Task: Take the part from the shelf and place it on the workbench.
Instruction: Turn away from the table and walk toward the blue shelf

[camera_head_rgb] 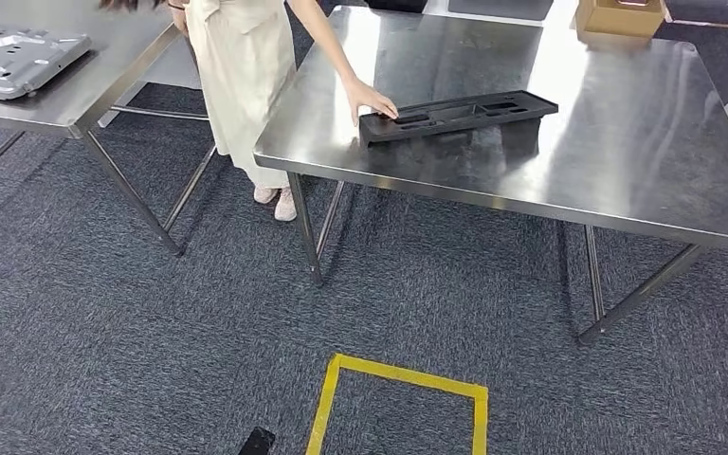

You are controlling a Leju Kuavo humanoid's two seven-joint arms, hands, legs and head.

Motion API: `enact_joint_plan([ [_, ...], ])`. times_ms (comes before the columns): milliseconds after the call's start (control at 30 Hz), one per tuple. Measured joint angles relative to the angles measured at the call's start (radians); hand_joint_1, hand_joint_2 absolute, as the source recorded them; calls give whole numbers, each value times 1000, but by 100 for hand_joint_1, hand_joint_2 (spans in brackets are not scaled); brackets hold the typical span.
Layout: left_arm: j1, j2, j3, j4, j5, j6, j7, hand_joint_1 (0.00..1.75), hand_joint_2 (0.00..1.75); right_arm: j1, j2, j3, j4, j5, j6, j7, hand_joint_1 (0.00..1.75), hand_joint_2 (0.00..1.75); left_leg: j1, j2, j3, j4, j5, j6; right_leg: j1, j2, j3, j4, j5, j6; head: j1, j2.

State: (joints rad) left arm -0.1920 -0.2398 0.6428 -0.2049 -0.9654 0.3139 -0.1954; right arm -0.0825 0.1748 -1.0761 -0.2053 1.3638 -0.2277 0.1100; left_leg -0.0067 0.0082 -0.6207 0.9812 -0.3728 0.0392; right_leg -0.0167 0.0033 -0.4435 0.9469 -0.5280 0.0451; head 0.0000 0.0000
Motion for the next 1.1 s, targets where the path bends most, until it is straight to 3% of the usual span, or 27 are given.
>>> enact_joint_plan([
  [67,1,1,0,0,0,0,0,0,0,1,1,0,0,0,0,0,0,0,5,-2,-14,26,-29,-8,-7,-5,-13,4,11,-19,-2,0],
  [100,1,1,0,0,0,0,0,0,0,1,1,0,0,0,0,0,0,0,8,-3,-28,64,-68,-14,-9,-7,-19,4,18,-32,-4,0],
  [167,2,1,0,0,0,0,0,0,0,1,1,0,0,0,0,0,0,0,12,-5,-67,188,-163,-24,-4,-10,-33,5,33,-49,-7,0],
  [200,3,1,0,0,0,1,-3,0,0,2,1,0,0,0,0,0,0,0,13,-6,-83,251,-193,-26,-1,-10,-42,6,39,-53,-8,0],
  [233,5,1,0,0,0,2,-12,0,0,3,1,0,0,0,0,0,0,0,14,-6,-88,289,-201,-27,2,-11,-51,8,44,-54,-7,0],
  [267,10,1,0,0,1,6,-29,0,0,3,1,0,0,0,0,0,0,0,15,-6,-73,289,-191,-25,5,-11,-59,10,49,-54,-8,0],
  [300,17,2,0,0,3,12,-53,0,0,4,1,0,0,0,0,0,0,0,15,-6,-38,249,-168,-21,7,-10,-65,11,53,-54,-8,0],
  [333,25,2,0,0,6,19,-79,0,0,4,1,0,0,0,0,0,0,0,15,-6,11,180,-143,-13,9,-9,-68,12,56,-53,-8,0],
  [400,39,2,1,0,13,30,-114,0,0,5,3,0,0,1,1,-1,0,0,10,-7,101,43,-121,5,12,-8,-72,12,63,-47,-7,0],
  [467,48,3,3,0,19,36,-124,0,0,4,4,1,0,1,4,-4,0,0,2,-8,130,-10,-124,16,11,-9,-76,12,69,-38,-7,0],
  [533,56,2,7,0,23,39,-125,0,0,3,2,2,0,1,7,-5,0,0,1,-6,130,-26,-113,21,12,-10,-80,13,72,-27,-8,0],
  [600,59,-1,12,0,24,38,-121,0,0,4,-1,2,0,2,10,-5,0,0,7,-3,131,-47,-96,29,15,-8,-105,57,44,-26,-6,0],
  [700,62,-5,15,1,23,33,-112,0,0,5,-5,2,0,2,10,-2,0,0,10,0,119,-53,-82,29,10,-6,-191,249,-47,-30,1,0],
  [733,64,-5,15,1,23,32,-109,0,0,6,-7,2,0,2,10,-1,0,0,10,1,114,-51,-79,27,8,-6,-207,295,-62,-26,2,0],
  [767,66,-6,16,1,23,31,-107,0,0,8,-8,2,0,2,10,0,0,0,10,1,108,-46,-77,25,4,-6,-204,302,-62,-17,2,0],
  [800,67,-7,16,1,23,30,-105,0,0,8,-10,2,0,2,10,1,0,0,12,1,102,-39,-77,23,0,-6,-180,266,-46,-6,2,0],
  [833,67,-7,16,1,23,29,-104,0,0,8,-11,2,0,2,10,1,0,0,14,0,96,-30,-78,20,-6,-6,-139,195,-20,7,2,0],
  [900,67,-8,17,1,23,29,-102,0,0,6,-12,2,0,2,10,3,0,0,14,-1,81,-6,-83,9,-10,-4,-73,69,17,16,3,0],
  [933,67,-9,17,1,23,29,-102,0,0,5,-11,3,0,2,10,5,0,0,12,-2,74,4,-85,2,-10,-2,-60,41,24,12,3,0],
  [1033,69,-9,17,1,23,30,-100,0,0,6,-11,3,0,2,10,9,0,0,13,-5,62,17,-83,-12,-8,1,-66,44,32,-10,0,0],
  [1100,71,-9,17,1,23,31,-99,0,0,5,-10,3,0,2,10,9,0,0,18,-6,44,54,-118,-21,-12,-1,-75,44,41,-25,-2,0],
])
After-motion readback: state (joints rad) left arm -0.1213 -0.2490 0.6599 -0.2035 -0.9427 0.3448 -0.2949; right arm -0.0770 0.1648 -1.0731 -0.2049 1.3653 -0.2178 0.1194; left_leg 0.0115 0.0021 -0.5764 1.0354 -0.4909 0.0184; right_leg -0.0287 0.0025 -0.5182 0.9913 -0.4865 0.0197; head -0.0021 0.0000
